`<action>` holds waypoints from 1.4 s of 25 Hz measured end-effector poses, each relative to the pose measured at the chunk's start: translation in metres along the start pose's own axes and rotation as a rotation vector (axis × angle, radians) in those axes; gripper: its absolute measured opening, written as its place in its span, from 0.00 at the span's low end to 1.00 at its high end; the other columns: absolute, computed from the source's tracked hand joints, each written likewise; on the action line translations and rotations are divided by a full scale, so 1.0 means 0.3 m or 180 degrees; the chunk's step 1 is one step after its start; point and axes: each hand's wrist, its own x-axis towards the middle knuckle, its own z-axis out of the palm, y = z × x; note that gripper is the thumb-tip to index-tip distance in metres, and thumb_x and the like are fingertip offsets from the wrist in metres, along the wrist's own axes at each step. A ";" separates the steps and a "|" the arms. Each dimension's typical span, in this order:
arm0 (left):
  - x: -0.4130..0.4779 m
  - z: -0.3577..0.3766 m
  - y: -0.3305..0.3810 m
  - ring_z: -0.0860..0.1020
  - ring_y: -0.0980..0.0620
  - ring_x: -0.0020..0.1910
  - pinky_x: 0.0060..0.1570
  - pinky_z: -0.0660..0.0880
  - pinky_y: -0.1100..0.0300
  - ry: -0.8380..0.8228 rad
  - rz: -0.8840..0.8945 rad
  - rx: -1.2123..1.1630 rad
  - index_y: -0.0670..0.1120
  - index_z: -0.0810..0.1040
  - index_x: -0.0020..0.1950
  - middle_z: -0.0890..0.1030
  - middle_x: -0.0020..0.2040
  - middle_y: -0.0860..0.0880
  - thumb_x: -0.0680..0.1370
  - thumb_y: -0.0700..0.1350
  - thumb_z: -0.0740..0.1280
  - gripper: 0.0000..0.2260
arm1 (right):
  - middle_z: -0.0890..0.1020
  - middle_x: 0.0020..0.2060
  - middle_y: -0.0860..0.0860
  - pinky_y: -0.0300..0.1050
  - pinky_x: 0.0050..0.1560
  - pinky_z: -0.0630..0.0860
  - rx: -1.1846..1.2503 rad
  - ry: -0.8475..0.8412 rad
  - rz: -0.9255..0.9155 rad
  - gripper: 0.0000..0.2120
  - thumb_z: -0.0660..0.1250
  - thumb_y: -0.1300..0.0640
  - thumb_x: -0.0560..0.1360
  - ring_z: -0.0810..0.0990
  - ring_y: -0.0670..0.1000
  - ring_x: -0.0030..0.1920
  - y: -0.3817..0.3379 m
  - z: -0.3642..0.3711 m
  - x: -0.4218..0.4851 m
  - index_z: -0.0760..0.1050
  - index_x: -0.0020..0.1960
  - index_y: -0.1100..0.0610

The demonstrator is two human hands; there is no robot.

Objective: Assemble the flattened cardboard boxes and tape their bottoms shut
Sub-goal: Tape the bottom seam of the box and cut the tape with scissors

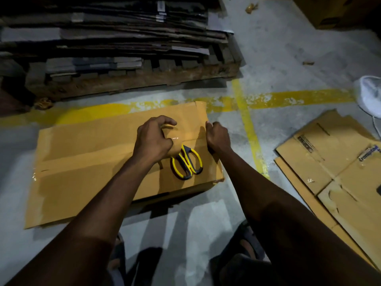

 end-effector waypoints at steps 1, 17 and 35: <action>0.010 0.006 -0.001 0.78 0.45 0.51 0.42 0.65 0.64 -0.0009 -0.0010 -0.0024 0.53 0.80 0.55 0.79 0.45 0.47 0.65 0.33 0.70 0.23 | 0.78 0.60 0.66 0.53 0.55 0.72 0.0011 0.0144 -0.0040 0.23 0.54 0.47 0.84 0.76 0.65 0.61 -0.029 -0.002 0.037 0.72 0.64 0.66; 0.032 0.039 -0.002 0.71 0.54 0.41 0.34 0.62 0.70 -0.0155 -0.0037 -0.0396 0.54 0.80 0.55 0.75 0.48 0.54 0.65 0.33 0.72 0.23 | 0.71 0.63 0.54 0.59 0.60 0.65 -0.0356 0.0353 -0.0223 0.09 0.63 0.54 0.78 0.67 0.62 0.64 -0.189 0.050 0.360 0.81 0.53 0.47; 0.026 0.021 0.006 0.71 0.52 0.37 0.34 0.61 0.65 -0.0193 -0.0110 -0.0351 0.53 0.80 0.57 0.73 0.41 0.53 0.66 0.31 0.69 0.24 | 0.81 0.56 0.58 0.58 0.58 0.66 -0.1184 0.0422 -0.0385 0.17 0.54 0.45 0.83 0.71 0.61 0.62 -0.131 0.075 0.317 0.78 0.61 0.51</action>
